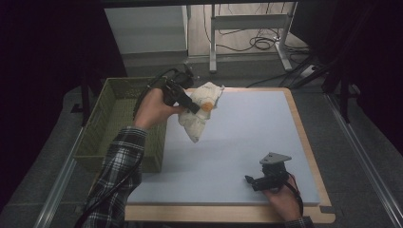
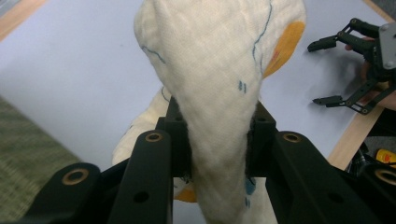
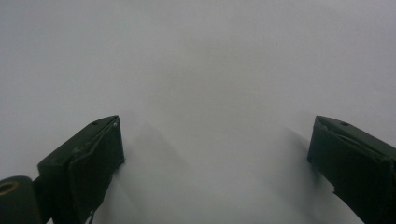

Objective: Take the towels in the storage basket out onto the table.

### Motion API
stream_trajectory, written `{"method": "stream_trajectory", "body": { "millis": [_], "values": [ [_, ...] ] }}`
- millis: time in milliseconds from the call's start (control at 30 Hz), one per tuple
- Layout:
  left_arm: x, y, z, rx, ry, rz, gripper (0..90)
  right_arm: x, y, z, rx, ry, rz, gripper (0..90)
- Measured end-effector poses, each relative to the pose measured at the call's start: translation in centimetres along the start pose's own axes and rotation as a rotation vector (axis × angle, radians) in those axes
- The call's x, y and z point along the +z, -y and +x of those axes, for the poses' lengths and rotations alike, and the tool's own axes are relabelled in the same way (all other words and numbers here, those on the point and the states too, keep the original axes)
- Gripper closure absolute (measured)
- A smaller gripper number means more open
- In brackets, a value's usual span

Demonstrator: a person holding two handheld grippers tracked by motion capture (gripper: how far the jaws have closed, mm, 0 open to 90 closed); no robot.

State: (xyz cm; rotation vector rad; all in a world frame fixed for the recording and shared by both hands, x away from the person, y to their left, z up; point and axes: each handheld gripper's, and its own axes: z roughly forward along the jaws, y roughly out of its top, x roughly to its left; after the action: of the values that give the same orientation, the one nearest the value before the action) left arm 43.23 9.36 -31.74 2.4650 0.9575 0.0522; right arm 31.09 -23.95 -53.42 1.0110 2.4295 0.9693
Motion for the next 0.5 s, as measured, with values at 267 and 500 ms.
{"method": "stream_trajectory", "body": {
  "millis": [267,500],
  "values": [
    [5.1,-0.9,-1.0,0.032,0.010,0.040,67.6,0.0,0.0,0.0,-0.001,0.000,0.000,3.6],
    [9.0,-0.7,-1.3,0.040,0.005,0.049,65.7,0.0,0.0,0.0,0.000,0.000,-0.001,3.6]
  ]
}}
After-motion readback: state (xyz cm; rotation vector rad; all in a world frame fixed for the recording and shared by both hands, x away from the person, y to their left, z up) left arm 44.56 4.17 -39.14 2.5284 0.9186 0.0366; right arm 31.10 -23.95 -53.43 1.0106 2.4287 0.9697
